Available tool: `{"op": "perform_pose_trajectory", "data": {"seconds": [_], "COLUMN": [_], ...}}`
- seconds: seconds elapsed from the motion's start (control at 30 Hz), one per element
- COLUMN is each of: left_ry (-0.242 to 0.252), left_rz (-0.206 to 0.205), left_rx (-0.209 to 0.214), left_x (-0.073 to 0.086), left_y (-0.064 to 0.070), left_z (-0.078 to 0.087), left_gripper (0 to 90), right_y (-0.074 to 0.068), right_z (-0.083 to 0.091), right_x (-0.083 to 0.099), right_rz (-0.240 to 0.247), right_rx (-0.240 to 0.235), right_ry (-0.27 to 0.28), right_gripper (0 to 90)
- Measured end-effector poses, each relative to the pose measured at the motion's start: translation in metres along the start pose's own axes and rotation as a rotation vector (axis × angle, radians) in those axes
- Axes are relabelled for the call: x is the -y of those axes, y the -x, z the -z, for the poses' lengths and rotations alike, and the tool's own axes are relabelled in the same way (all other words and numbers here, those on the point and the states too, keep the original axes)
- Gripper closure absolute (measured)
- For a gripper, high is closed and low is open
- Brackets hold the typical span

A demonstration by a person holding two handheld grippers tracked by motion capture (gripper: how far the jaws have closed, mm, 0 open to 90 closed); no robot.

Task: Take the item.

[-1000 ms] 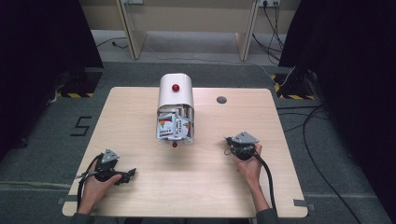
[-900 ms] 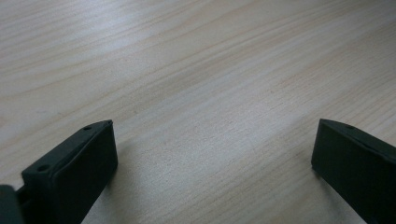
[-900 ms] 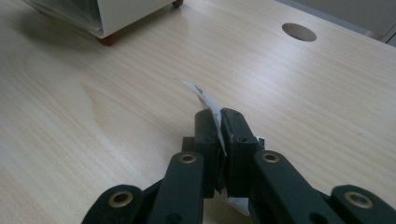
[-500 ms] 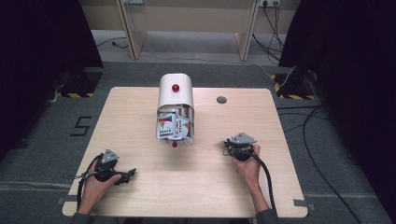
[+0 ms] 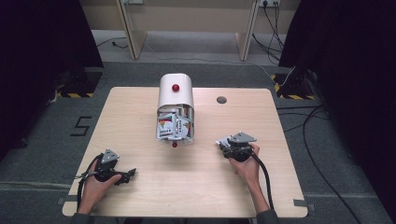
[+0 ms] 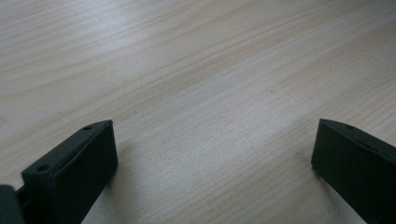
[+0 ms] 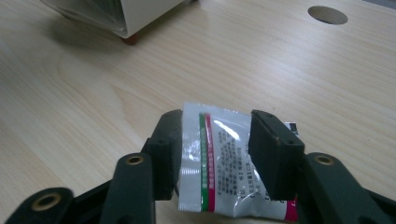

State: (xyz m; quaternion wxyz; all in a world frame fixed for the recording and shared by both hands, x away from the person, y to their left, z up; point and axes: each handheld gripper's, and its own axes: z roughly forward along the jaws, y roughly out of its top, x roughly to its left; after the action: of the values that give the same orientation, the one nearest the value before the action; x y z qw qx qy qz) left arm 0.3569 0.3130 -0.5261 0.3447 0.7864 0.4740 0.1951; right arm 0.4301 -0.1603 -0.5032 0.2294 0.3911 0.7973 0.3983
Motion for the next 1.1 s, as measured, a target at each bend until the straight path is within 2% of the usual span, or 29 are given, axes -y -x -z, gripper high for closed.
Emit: {"op": "perform_pose_trajectory", "data": {"seconds": [0.23,0.57,0.73,0.9,1.1], "left_ry": [0.0,0.0,0.0,0.0,0.0], "left_rz": [0.0,0.0,0.0,0.0,0.0], "left_rx": [0.0,0.0,0.0,0.0,0.0], "left_x": [0.0,0.0,0.0,0.0,0.0], "left_y": [0.0,0.0,0.0,0.0,0.0], "left_z": [0.0,0.0,0.0,0.0,0.0], "left_gripper": [0.0,0.0,0.0,0.0,0.0], "right_y": [-0.004,-0.004,-0.005,-0.007,-0.009], "right_z": [0.003,0.012,0.017,0.025,0.03], "right_x": [-0.003,-0.005,-0.005,-0.002,0.003], "right_rz": [-0.007,-0.024,-0.03,-0.021,-0.014], "right_rx": [-0.022,-0.027,-0.023,-0.006,-0.008], "right_ry": [0.009,0.023,0.023,0.021,0.007], "right_gripper": [48.7,43.8,40.4,32.9,31.7]}}
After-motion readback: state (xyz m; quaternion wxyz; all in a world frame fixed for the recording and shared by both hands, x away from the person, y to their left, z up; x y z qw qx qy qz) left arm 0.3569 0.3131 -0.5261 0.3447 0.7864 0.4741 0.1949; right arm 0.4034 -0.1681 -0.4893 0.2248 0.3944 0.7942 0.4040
